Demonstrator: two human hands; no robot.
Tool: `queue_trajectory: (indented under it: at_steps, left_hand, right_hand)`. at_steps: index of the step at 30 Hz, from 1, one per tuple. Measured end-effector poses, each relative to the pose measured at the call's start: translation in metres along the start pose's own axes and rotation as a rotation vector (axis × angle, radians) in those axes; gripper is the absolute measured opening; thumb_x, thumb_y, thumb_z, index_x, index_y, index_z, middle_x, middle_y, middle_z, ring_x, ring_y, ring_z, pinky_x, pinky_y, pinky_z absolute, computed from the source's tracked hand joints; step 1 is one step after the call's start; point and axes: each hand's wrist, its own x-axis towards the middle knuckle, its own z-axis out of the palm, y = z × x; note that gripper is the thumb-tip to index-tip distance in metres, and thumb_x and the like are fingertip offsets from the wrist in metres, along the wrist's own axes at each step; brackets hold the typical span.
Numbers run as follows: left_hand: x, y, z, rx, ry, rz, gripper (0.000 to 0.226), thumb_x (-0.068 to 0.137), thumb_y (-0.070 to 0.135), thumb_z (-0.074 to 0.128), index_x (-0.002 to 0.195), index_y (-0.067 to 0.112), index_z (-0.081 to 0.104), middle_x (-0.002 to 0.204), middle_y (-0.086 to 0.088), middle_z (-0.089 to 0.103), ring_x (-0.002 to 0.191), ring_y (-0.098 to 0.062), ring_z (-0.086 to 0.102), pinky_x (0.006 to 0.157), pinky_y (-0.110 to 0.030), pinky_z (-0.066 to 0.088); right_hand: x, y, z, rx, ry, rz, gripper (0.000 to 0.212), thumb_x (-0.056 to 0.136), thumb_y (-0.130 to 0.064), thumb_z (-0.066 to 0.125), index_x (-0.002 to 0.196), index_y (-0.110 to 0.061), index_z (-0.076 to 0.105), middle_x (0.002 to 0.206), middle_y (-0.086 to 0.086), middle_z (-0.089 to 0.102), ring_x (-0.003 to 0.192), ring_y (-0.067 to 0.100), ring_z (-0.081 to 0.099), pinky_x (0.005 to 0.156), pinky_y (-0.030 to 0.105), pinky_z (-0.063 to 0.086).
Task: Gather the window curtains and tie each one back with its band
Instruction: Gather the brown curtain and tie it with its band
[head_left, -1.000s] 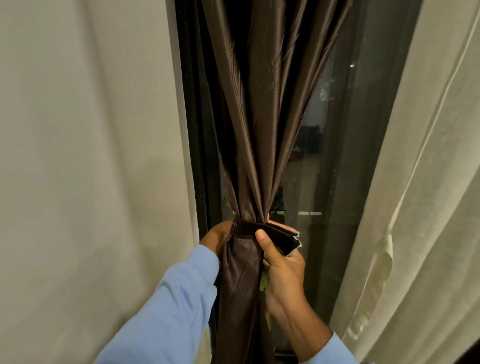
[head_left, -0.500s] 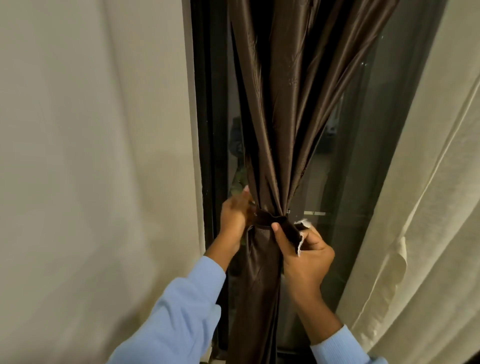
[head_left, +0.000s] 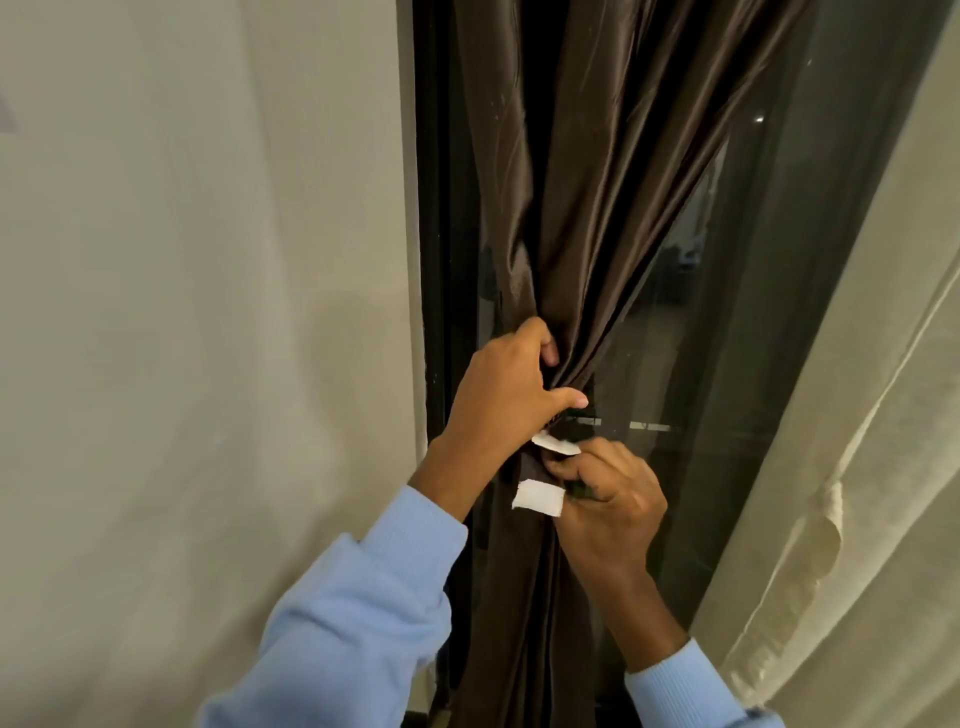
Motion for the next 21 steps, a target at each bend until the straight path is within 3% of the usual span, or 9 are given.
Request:
queue_trajectory:
  at_steps: [3, 8, 12, 14, 17, 21]
  left_hand:
    - [0.014, -0.009, 0.007, -0.081, -0.048, -0.048, 0.044, 0.059, 0.038, 0.088, 0.076, 0.024, 0.051, 0.052, 0.007, 0.055, 0.046, -0.002, 0.051, 0.054, -0.021, 0.045]
    - [0.028, -0.009, 0.011, -0.045, -0.078, -0.050, 0.039, 0.060, 0.036, 0.088, 0.061, 0.015, 0.055, 0.054, 0.007, 0.056, 0.050, -0.006, 0.054, 0.057, -0.028, 0.053]
    - [0.029, 0.001, -0.003, 0.060, -0.317, 0.017, 0.044, 0.070, 0.054, 0.076, 0.055, 0.014, 0.064, 0.044, 0.006, 0.054, 0.045, -0.004, 0.055, 0.053, -0.021, 0.047]
    - [0.027, 0.009, -0.009, 0.131, -0.441, 0.027, 0.046, 0.074, 0.056, 0.071, 0.058, 0.013, 0.067, 0.044, 0.004, 0.054, 0.046, -0.006, 0.056, 0.055, -0.027, 0.051]
    - [0.021, 0.020, -0.008, 0.258, -0.513, 0.022, 0.043, 0.077, 0.047, 0.072, 0.059, 0.013, 0.054, 0.057, -0.002, 0.052, 0.060, -0.021, 0.057, 0.065, -0.038, 0.053]
    - [0.015, 0.019, -0.001, 0.312, -0.462, -0.019, 0.044, 0.077, 0.036, 0.075, 0.061, 0.017, 0.039, 0.064, 0.000, 0.044, 0.064, -0.022, 0.053, 0.060, -0.033, 0.045]
  right_hand:
    - [0.006, 0.000, 0.001, 0.075, 0.023, 0.006, 0.031, 0.084, -0.023, 0.075, 0.058, -0.013, 0.062, 0.060, -0.004, 0.058, 0.054, 0.012, 0.049, 0.056, 0.026, 0.029]
    - [0.013, 0.007, 0.004, -0.008, -0.029, -0.055, 0.026, 0.068, 0.002, 0.085, 0.059, -0.013, 0.065, 0.063, -0.004, 0.063, 0.058, 0.012, 0.056, 0.061, 0.024, 0.033]
    - [0.005, 0.011, 0.006, -0.083, -0.088, -0.040, 0.026, 0.063, 0.003, 0.086, 0.062, -0.014, 0.068, 0.066, -0.006, 0.065, 0.059, 0.013, 0.058, 0.056, 0.030, 0.040]
    - [0.004, 0.013, 0.006, -0.097, -0.090, -0.027, 0.022, 0.065, 0.000, 0.087, 0.064, -0.015, 0.070, 0.067, -0.006, 0.067, 0.059, 0.013, 0.058, 0.056, 0.031, 0.041]
    - [0.003, 0.014, 0.009, -0.102, -0.092, -0.021, 0.019, 0.067, -0.005, 0.088, 0.067, -0.015, 0.072, 0.071, -0.005, 0.070, 0.062, 0.014, 0.062, 0.057, 0.032, 0.045]
    - [0.002, 0.013, 0.012, -0.089, -0.093, 0.004, 0.021, 0.064, -0.007, 0.091, 0.068, -0.017, 0.073, 0.072, -0.007, 0.071, 0.063, 0.013, 0.064, 0.058, 0.031, 0.045]
